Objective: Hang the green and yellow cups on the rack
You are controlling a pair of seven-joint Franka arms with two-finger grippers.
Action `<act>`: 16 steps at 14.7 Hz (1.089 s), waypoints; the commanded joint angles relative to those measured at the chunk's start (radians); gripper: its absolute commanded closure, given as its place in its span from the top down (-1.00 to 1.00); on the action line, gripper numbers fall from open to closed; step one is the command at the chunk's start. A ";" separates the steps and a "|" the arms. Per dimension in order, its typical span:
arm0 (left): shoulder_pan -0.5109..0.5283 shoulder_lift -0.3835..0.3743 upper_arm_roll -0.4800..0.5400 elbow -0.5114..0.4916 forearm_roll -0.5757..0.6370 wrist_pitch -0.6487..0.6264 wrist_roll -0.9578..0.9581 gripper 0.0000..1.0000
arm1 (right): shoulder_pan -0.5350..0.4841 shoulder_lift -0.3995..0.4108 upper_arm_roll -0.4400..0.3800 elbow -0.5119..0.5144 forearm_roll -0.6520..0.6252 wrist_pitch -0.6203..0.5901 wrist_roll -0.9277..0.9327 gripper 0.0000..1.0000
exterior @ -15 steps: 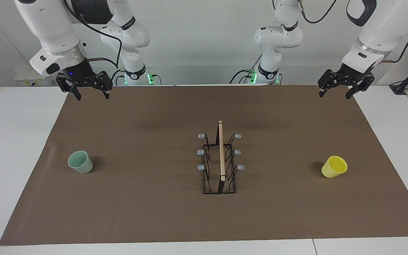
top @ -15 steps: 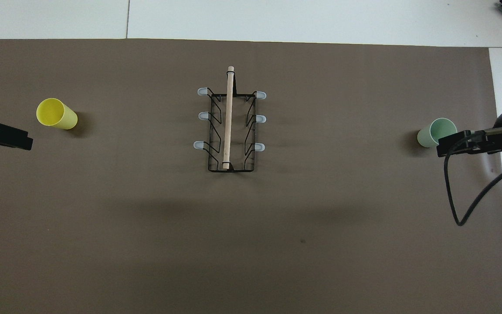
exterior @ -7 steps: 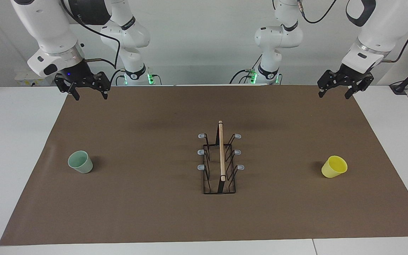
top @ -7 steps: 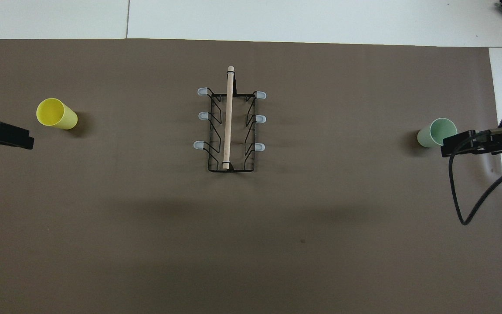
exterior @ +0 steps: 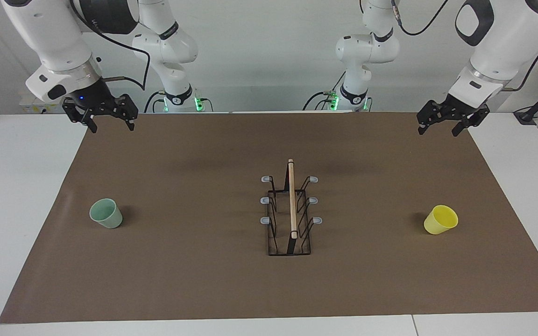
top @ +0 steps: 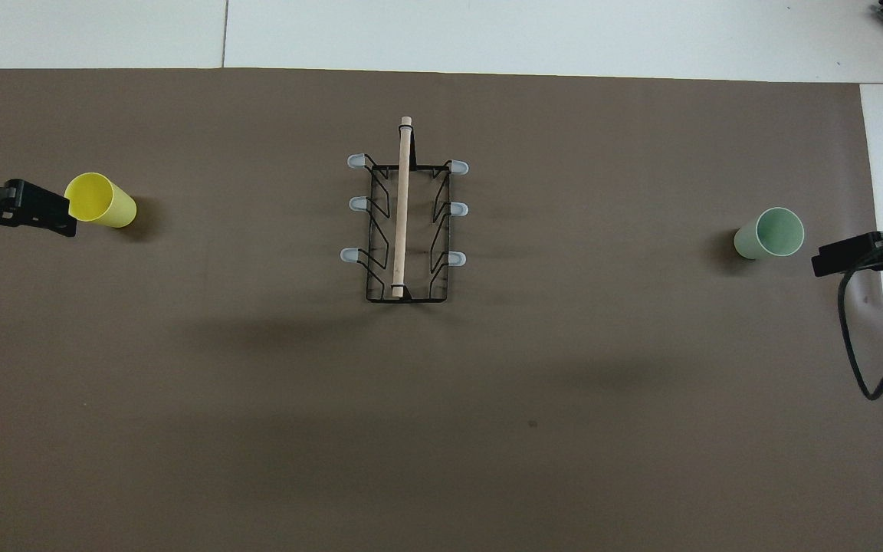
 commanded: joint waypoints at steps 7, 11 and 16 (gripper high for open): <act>-0.010 0.262 0.116 0.202 -0.158 0.047 -0.462 1.00 | 0.000 -0.041 0.013 -0.094 -0.101 0.025 -0.397 1.00; -0.004 0.407 0.177 0.263 -0.189 0.064 -0.623 1.00 | -0.005 -0.044 0.013 -0.129 -0.153 0.169 -0.630 1.00; 0.040 0.539 0.185 0.331 -0.242 0.177 -0.781 1.00 | 0.084 -0.045 0.020 -0.165 -0.345 0.211 -0.647 1.00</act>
